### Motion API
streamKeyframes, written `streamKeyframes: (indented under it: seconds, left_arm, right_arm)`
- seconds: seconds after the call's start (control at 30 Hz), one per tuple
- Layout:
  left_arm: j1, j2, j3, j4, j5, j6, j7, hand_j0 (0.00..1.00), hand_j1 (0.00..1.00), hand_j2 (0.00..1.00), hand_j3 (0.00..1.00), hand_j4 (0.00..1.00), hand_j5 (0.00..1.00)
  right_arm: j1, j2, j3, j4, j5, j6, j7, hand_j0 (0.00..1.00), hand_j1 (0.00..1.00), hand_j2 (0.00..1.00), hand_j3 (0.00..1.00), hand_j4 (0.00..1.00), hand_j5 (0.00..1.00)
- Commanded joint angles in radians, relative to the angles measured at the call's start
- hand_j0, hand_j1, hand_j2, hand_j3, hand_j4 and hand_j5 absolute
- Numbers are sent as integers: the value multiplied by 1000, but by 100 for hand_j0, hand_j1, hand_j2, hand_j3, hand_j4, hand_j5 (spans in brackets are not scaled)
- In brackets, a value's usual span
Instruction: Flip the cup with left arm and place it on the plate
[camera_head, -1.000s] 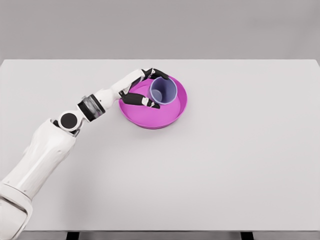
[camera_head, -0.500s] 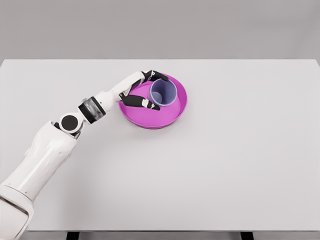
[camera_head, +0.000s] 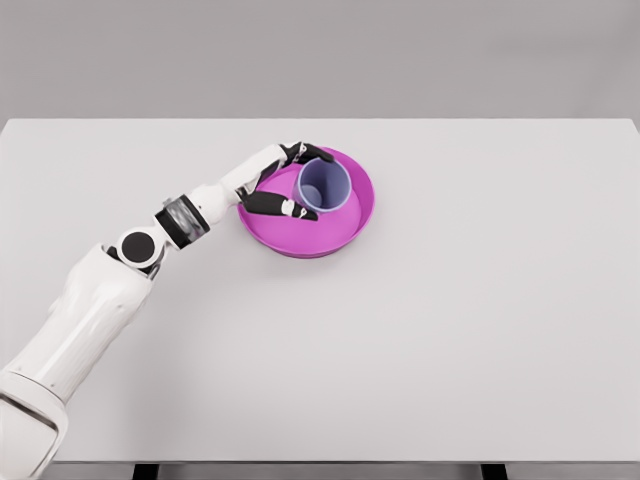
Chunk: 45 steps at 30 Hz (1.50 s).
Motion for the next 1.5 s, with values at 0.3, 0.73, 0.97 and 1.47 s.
streamKeyframes:
  seconds: [0.3,0.73,0.97,1.47]
  left_arm:
    - [0,-3,0,18,5,1,0,71,71,71,71,71,71]
    - [0,3,2,18,4,1,2,100,100,100,100,100,100]
    - [0,6,5,18,5,1,2,100,100,100,100,100,100]
    - [2,14,80,34,4,1,5,100,100,100,100,100,100]
  right_arm:
    - [0,0,0,0,0,0,0,100,100,100,100,100,100]
    - [0,0,0,-1,0,0,0,100,100,100,100,100,100]
    - [0,0,0,0,0,0,0,100,100,100,100,100,100]
    - [0,0,0,0,0,0,0,100,100,100,100,100,100]
